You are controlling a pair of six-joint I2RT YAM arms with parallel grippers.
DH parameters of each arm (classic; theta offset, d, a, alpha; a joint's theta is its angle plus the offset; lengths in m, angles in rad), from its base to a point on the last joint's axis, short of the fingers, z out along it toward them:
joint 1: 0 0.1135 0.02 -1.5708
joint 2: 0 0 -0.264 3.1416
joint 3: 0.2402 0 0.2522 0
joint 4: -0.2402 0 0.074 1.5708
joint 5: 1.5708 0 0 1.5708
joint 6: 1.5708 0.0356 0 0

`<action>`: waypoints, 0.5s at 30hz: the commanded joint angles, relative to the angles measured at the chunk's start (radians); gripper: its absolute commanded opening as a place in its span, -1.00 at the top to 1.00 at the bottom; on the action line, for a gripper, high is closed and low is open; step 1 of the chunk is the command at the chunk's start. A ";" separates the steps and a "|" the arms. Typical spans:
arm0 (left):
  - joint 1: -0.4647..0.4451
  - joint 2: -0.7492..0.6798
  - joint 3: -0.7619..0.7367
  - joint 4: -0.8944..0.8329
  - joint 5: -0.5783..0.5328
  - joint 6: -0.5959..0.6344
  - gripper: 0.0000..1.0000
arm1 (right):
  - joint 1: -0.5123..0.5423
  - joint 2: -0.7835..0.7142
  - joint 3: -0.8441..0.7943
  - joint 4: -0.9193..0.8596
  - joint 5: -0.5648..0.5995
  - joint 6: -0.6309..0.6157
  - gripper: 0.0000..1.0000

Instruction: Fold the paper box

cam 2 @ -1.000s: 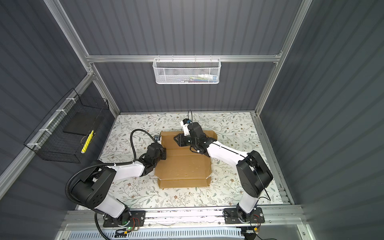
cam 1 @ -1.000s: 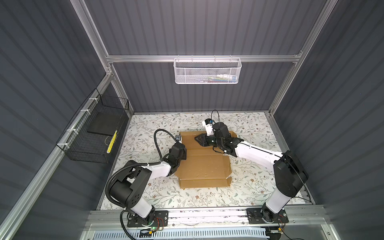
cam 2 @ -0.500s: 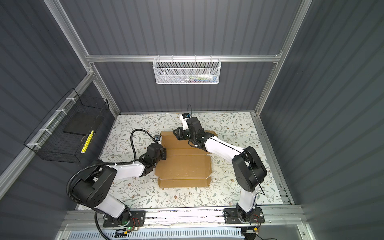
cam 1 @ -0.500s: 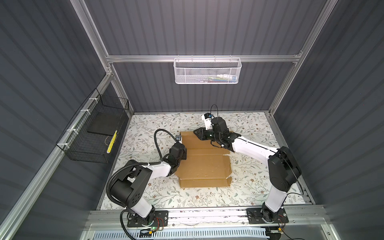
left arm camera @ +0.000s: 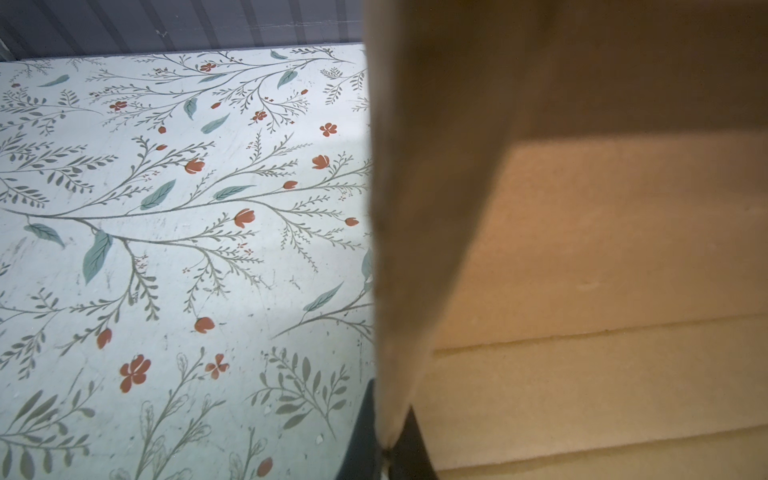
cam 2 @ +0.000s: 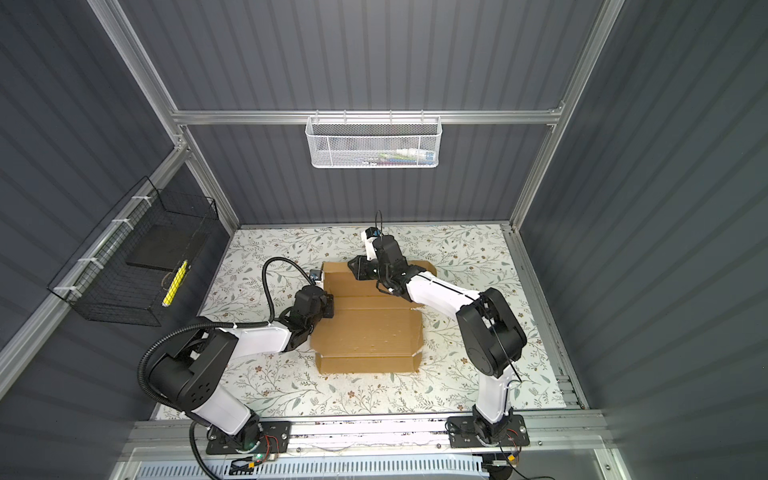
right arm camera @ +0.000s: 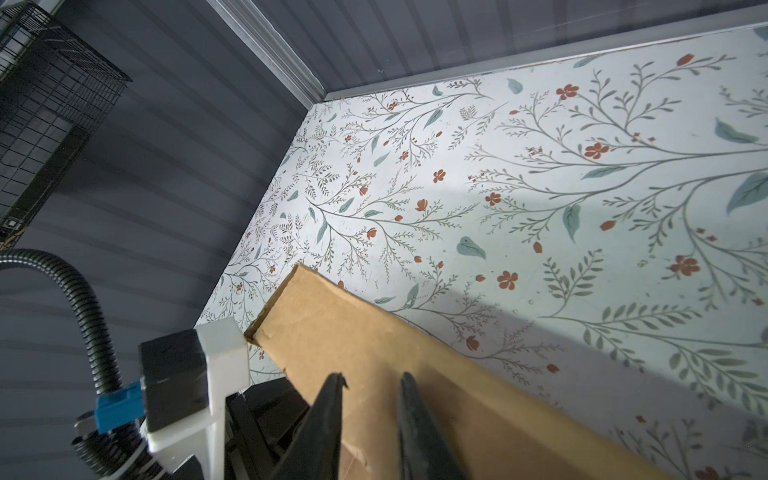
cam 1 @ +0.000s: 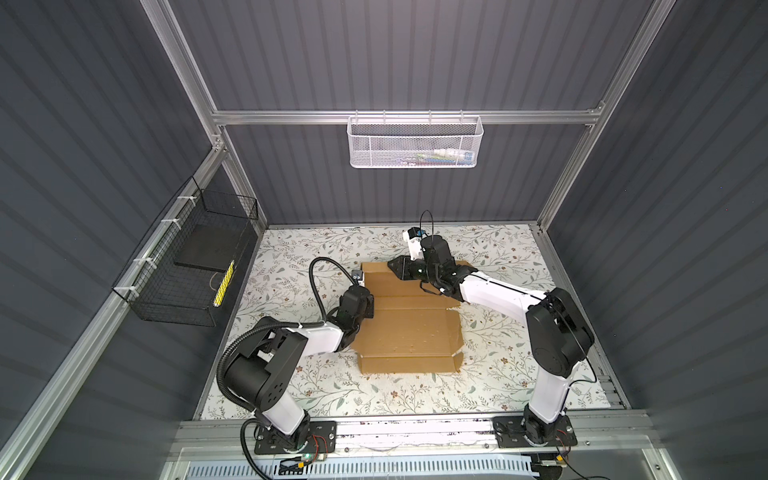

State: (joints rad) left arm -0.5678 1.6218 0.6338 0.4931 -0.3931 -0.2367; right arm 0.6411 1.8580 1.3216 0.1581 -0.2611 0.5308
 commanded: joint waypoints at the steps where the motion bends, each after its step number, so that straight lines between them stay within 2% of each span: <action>1: 0.004 0.018 0.025 -0.031 -0.020 0.000 0.88 | -0.003 0.028 -0.013 -0.014 0.008 0.002 0.47; 8: 0.004 0.031 0.058 -0.048 -0.068 -0.021 0.59 | 0.000 0.031 -0.025 -0.012 0.005 0.008 0.47; 15: 0.004 0.042 0.085 -0.046 -0.095 -0.035 0.41 | 0.000 0.021 -0.037 -0.012 0.005 0.008 0.47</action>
State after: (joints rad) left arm -0.5678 1.6520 0.6907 0.4603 -0.4534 -0.2554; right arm 0.6411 1.8610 1.3098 0.1795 -0.2611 0.5377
